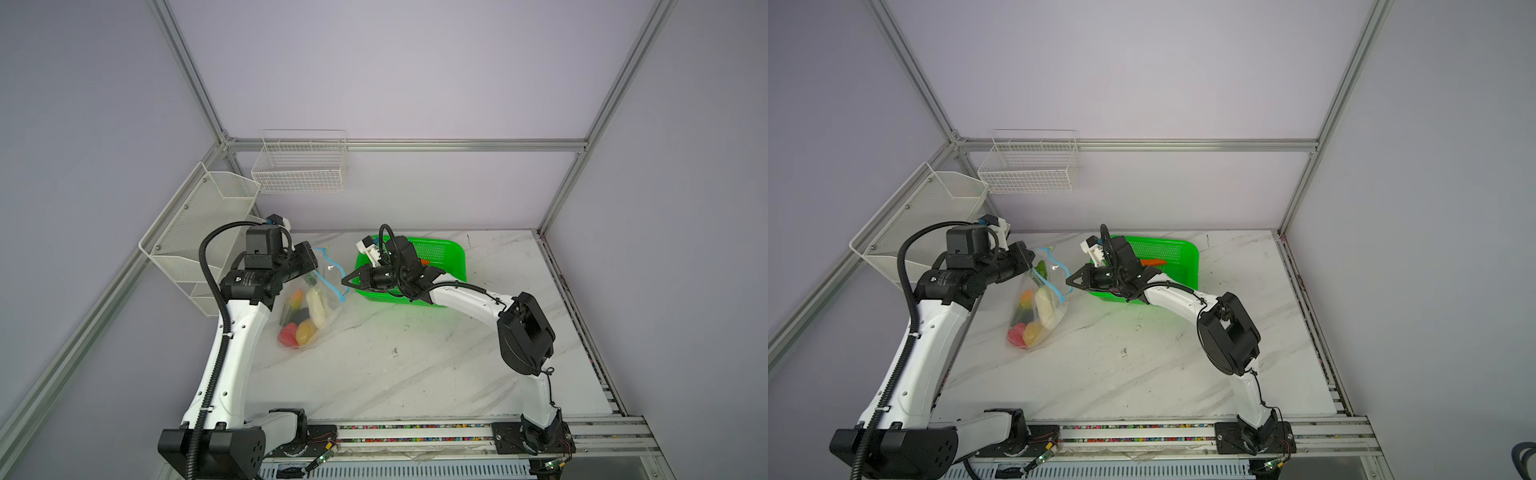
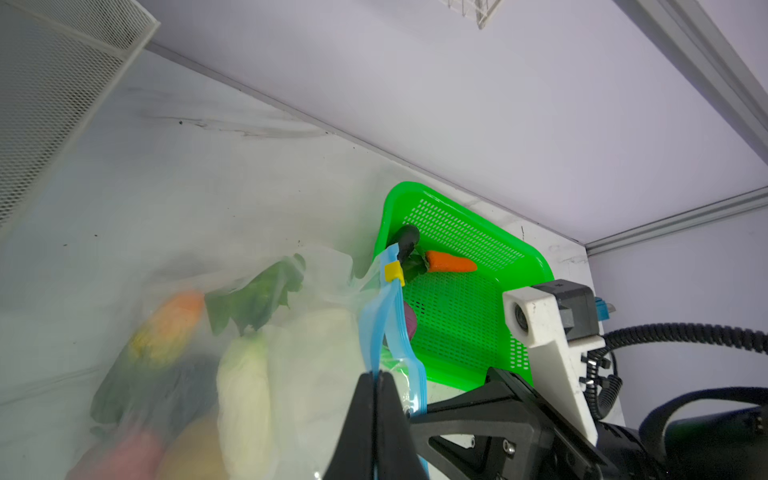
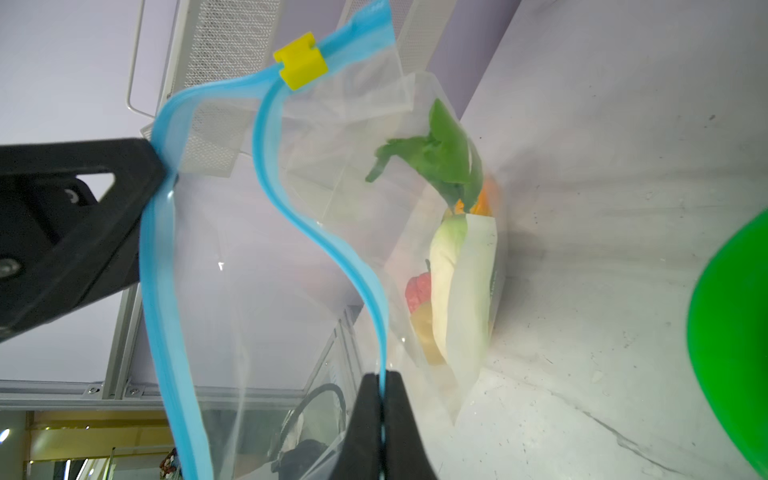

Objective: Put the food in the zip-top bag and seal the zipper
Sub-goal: 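Release the zipper and move the right gripper over the orange carrot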

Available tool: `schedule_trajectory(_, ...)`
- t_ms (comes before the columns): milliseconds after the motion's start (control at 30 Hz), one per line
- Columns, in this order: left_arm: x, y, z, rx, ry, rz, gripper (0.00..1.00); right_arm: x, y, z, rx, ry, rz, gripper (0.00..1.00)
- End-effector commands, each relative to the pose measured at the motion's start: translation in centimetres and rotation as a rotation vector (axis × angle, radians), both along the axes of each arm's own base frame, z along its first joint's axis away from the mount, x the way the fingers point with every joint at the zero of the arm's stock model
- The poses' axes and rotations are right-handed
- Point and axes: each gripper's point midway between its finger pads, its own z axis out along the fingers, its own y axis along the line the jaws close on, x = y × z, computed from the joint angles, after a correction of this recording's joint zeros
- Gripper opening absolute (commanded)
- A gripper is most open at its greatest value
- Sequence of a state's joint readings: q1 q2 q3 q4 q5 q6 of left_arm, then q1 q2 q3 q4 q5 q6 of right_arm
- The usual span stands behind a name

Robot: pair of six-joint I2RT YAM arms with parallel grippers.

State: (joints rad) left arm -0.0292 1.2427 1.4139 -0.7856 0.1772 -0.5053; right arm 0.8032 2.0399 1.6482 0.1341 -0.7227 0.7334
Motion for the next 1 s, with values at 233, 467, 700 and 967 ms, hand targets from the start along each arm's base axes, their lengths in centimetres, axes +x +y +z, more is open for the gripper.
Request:
schedule_trajectory(233,0.3,-3.9,-1.4,-0.076,-0.010,-0.140,0.00,1.2,-3.1,3.8,0.051,-0.145,0.009,0.41)
schedule_trajectory(467,0.0,-4.8,-3.6,-0.108,0.021,-0.182,0.00,2.8,-7.8,2.1,-0.122,-0.595,0.099,0.64)
schedule_trajectory(700,0.0,-5.2,-2.7,-0.110,-0.011,-0.208,0.00,7.5,-11.5,-1.7,-0.366,-0.949,0.142,0.65)
schedule_trajectory(967,0.2,-5.8,-3.6,-0.123,0.000,-0.244,0.00,12.0,-14.5,-6.1,-0.616,-1.185,0.240,0.66)
